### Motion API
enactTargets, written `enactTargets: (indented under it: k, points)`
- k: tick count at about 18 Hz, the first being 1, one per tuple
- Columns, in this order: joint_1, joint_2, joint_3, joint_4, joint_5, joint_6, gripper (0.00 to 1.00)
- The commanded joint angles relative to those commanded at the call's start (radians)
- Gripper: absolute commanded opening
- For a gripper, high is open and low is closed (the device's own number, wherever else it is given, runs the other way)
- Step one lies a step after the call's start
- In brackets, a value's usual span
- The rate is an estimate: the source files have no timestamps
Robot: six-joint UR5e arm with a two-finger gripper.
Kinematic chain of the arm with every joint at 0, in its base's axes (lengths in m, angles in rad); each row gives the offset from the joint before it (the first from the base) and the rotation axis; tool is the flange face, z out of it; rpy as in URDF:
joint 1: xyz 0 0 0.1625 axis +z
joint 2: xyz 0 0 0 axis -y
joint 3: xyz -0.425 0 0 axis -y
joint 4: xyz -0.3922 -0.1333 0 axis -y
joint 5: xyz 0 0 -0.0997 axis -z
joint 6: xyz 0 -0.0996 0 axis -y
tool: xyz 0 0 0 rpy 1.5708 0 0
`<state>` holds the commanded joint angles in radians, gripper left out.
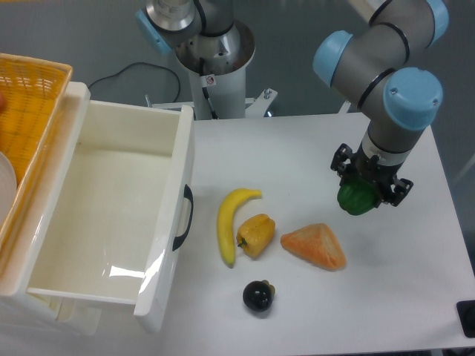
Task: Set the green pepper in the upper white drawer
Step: 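Hold the green pepper in the gripper and lift it slightly, then carry the green pepper over the banana toward the open white drawer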
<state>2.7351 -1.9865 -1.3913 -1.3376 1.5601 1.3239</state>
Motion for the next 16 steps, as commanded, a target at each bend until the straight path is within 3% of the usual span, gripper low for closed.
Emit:
enactTargets:
  k: [6,16]
  points:
    - [0.000,0.005,0.012,0.017,-0.024,-0.023,0.56]
    - [-0.058,0.069,0.014,0.018,-0.235,-0.316,0.55]
